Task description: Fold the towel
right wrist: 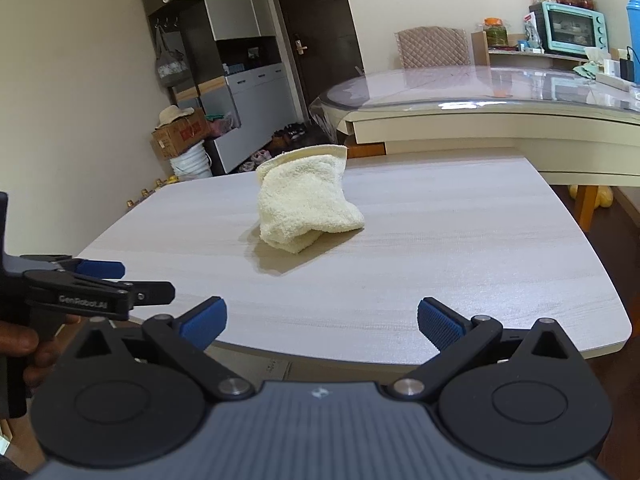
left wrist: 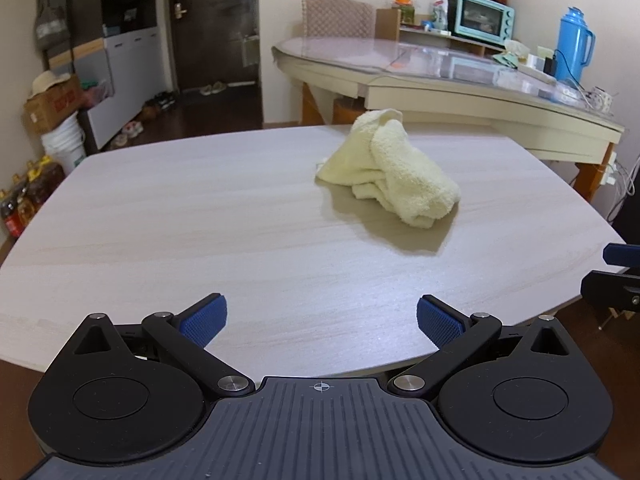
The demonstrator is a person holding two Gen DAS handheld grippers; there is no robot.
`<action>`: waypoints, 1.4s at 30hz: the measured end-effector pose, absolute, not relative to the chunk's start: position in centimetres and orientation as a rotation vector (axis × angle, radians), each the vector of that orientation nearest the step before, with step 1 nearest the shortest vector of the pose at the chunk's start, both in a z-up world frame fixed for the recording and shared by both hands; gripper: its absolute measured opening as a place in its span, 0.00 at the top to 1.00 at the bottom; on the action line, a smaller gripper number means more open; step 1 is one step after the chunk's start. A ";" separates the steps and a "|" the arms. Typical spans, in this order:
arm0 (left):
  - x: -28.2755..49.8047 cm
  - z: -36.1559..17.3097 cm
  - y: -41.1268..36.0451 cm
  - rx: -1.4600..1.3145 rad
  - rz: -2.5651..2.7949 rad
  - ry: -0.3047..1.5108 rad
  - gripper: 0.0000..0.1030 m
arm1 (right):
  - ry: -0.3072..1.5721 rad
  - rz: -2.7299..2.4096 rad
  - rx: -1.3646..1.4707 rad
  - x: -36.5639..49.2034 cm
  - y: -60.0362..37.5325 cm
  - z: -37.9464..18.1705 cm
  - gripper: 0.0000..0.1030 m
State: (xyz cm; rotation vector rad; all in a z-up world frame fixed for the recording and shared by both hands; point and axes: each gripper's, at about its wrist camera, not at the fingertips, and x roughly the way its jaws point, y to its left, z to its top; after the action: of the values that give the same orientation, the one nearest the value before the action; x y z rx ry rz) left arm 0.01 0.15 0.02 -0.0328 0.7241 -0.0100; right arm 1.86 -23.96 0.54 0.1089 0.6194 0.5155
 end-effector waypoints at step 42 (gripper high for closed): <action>-0.7 -0.4 0.4 -0.027 -0.003 0.736 0.00 | 0.648 0.541 0.086 2.1 -22.5 0.5 0.00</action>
State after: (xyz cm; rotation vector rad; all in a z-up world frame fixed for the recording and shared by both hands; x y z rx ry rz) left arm -0.72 0.42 -0.42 -0.0267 0.7362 -0.0029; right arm 2.12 -22.45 0.47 0.0859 0.6476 0.5414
